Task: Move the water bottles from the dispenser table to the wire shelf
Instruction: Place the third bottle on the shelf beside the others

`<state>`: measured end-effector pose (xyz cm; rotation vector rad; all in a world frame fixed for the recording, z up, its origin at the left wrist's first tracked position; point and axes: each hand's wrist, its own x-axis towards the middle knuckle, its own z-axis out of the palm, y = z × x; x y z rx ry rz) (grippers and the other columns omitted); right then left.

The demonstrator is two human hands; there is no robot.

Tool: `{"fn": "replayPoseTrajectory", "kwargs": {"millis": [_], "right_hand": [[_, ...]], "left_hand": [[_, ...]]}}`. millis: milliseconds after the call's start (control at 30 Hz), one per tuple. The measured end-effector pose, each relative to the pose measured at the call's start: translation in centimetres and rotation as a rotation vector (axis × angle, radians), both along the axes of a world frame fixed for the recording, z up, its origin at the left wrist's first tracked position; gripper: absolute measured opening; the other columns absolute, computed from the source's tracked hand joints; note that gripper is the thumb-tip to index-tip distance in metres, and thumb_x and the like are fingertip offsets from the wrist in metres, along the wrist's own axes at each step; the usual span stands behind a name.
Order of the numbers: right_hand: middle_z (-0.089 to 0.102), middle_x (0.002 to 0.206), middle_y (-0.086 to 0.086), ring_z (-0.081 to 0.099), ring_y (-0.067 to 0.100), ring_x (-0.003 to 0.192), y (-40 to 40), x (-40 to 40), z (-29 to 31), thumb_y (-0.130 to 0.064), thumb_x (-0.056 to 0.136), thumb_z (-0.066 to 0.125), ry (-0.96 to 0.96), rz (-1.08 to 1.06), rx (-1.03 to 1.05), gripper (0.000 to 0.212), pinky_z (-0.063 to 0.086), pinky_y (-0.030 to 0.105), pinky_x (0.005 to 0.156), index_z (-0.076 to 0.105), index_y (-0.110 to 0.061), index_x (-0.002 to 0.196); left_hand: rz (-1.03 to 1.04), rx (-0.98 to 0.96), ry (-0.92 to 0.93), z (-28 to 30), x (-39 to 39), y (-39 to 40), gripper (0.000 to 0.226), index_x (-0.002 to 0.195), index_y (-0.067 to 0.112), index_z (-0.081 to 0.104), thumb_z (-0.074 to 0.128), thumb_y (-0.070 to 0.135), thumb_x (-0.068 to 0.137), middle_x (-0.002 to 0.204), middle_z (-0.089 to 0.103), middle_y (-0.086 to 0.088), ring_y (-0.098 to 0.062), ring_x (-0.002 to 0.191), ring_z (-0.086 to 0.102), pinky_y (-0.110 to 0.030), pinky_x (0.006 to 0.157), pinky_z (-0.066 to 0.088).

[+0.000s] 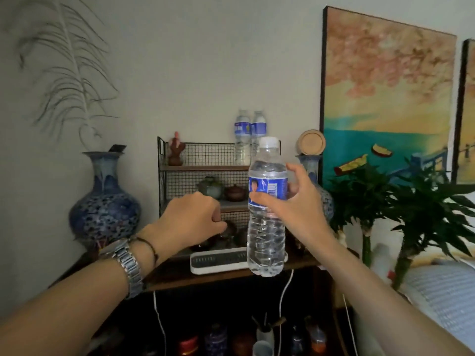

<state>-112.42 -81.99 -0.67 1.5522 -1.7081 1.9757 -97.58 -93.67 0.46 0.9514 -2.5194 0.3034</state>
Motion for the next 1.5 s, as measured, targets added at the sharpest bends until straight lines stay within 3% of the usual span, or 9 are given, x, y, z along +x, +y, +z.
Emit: {"fn": "replayPoseTrajectory", "kwargs": {"millis": [167, 300, 400, 700, 867, 1000, 1167, 1367, 1500], "right_hand": [[0.069, 0.108, -0.001, 0.069, 0.010, 0.090, -5.5, -2.2, 1.8, -0.029, 0.064, 0.086, 0.027, -0.029, -0.022, 0.068, 0.058, 0.028, 0.079, 0.041, -0.040, 0.114], [0.070, 0.100, -0.004, 0.068, 0.003, 0.079, -8.9, -4.0, 3.0, -0.028, 0.065, 0.085, 0.054, -0.050, -0.073, 0.065, 0.053, 0.007, 0.063, 0.042, -0.035, 0.114], [0.070, 0.095, -0.003, 0.067, 0.000, 0.073, -11.4, -5.6, 4.1, -0.028, 0.065, 0.085, 0.050, -0.046, -0.117, 0.063, 0.049, 0.004, 0.058, 0.044, -0.035, 0.112], [0.069, 0.096, -0.003, 0.068, 0.007, 0.079, -18.7, -11.2, 9.8, -0.037, 0.065, 0.082, 0.058, 0.042, -0.221, 0.068, 0.055, 0.020, 0.064, 0.046, -0.030, 0.122], [0.064, 0.083, -0.012, 0.066, 0.004, 0.072, -22.6, -12.7, 14.6, -0.035, 0.066, 0.083, 0.123, 0.087, -0.302, 0.064, 0.055, 0.016, 0.061, 0.048, -0.028, 0.119], [0.063, 0.078, -0.012, 0.066, 0.007, 0.071, -25.8, -13.2, 16.9, -0.036, 0.066, 0.082, 0.122, 0.101, -0.320, 0.062, 0.054, 0.020, 0.062, 0.047, -0.027, 0.117], [0.067, 0.083, -0.007, 0.067, 0.011, 0.073, -29.7, -14.0, 17.5, -0.041, 0.063, 0.082, 0.094, 0.060, -0.332, 0.066, 0.059, 0.033, 0.069, 0.048, -0.027, 0.117], [0.068, 0.086, -0.004, 0.068, 0.013, 0.076, -32.6, -14.9, 16.6, -0.044, 0.062, 0.081, 0.081, -0.001, -0.273, 0.071, 0.059, 0.041, 0.075, 0.046, -0.027, 0.121], [0.069, 0.089, -0.002, 0.067, 0.014, 0.077, -33.6, -15.3, 16.0, -0.044, 0.062, 0.080, 0.096, -0.036, -0.240, 0.072, 0.058, 0.038, 0.074, 0.045, -0.026, 0.121]], "left_hand": [[-0.002, 0.024, 0.008, 1.6, -1.6, -5.3, 0.025, 0.091, 0.028, 0.066, 0.057, 0.050, 0.085, 0.090, 0.066, 0.004, -0.016, 0.085, 0.063, -0.038, 0.080, 0.055], [-0.006, 0.035, 0.010, 2.8, -3.4, -8.2, 0.026, 0.092, 0.027, 0.067, 0.057, 0.051, 0.084, 0.095, 0.066, 0.005, -0.016, 0.088, 0.063, -0.039, 0.082, 0.054], [0.009, -0.021, 0.032, 4.0, -4.7, -10.2, 0.027, 0.093, 0.029, 0.067, 0.056, 0.052, 0.084, 0.098, 0.065, 0.005, -0.018, 0.090, 0.063, -0.035, 0.077, 0.052], [0.104, -0.133, 0.112, 6.8, -8.9, -15.5, 0.026, 0.091, 0.025, 0.064, 0.055, 0.048, 0.087, 0.090, 0.066, 0.005, -0.014, 0.082, 0.062, -0.036, 0.076, 0.054], [0.152, -0.197, 0.151, 7.9, -11.1, -18.0, 0.023, 0.092, 0.026, 0.061, 0.054, 0.047, 0.088, 0.087, 0.059, 0.009, -0.009, 0.077, 0.056, -0.021, 0.056, 0.039], [0.137, -0.221, 0.204, 8.4, -12.0, -19.3, 0.023, 0.098, 0.026, 0.063, 0.054, 0.045, 0.089, 0.099, 0.065, 0.007, -0.010, 0.086, 0.059, -0.026, 0.068, 0.047], [0.134, -0.238, 0.194, 9.1, -12.2, -20.9, 0.028, 0.106, 0.025, 0.063, 0.053, 0.046, 0.089, 0.107, 0.065, 0.007, -0.008, 0.090, 0.056, -0.023, 0.069, 0.040], [0.117, -0.198, 0.180, 8.8, -12.3, -22.0, 0.025, 0.101, 0.026, 0.064, 0.054, 0.046, 0.089, 0.102, 0.067, 0.008, -0.009, 0.092, 0.060, -0.030, 0.081, 0.052], [0.103, -0.190, 0.174, 8.4, -12.2, -22.4, 0.025, 0.100, 0.028, 0.065, 0.054, 0.047, 0.089, 0.099, 0.066, 0.009, -0.008, 0.089, 0.061, -0.029, 0.079, 0.052]]}}
